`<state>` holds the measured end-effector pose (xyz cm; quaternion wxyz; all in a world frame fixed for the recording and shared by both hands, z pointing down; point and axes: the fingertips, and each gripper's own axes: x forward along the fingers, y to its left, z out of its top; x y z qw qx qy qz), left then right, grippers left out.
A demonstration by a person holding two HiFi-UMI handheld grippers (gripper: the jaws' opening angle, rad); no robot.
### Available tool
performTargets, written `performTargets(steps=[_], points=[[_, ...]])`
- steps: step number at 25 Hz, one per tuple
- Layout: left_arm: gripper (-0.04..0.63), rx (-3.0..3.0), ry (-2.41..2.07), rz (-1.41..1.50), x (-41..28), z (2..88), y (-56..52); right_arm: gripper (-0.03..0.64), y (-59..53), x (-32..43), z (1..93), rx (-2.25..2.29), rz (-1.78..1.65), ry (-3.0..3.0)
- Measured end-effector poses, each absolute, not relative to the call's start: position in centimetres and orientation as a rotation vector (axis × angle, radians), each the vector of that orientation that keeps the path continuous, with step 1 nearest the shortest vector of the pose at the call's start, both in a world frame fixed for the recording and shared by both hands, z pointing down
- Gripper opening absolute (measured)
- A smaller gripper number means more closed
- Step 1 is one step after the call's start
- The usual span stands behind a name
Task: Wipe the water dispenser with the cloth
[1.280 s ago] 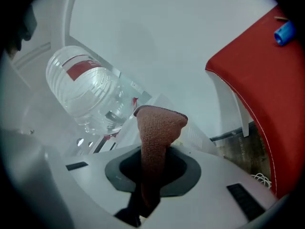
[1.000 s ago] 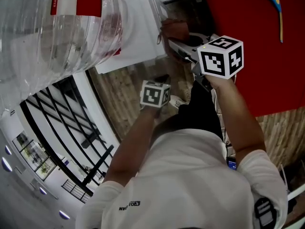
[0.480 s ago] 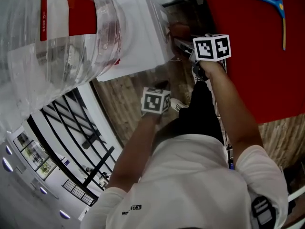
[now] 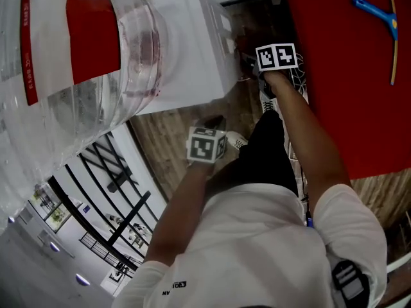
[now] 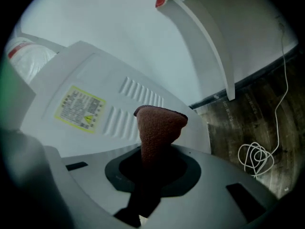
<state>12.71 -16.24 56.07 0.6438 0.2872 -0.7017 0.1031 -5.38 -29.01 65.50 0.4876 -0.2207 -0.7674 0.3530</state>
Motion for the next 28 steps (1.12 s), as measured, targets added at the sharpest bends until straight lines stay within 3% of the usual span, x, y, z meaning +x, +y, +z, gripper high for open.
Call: performTargets(steps=[17,28], points=[[-0.011,0.621,-1.589,0.245,12.6,56.8,-15.8,0.057,-28.5,-4.4,79.5,-0.390,0.838,-1.691],[-0.011,0.677,-1.600,0.218,13.9,56.1,-16.2,0.057,-28.5,-2.3,75.7,-0.315,0.812,-1.755]])
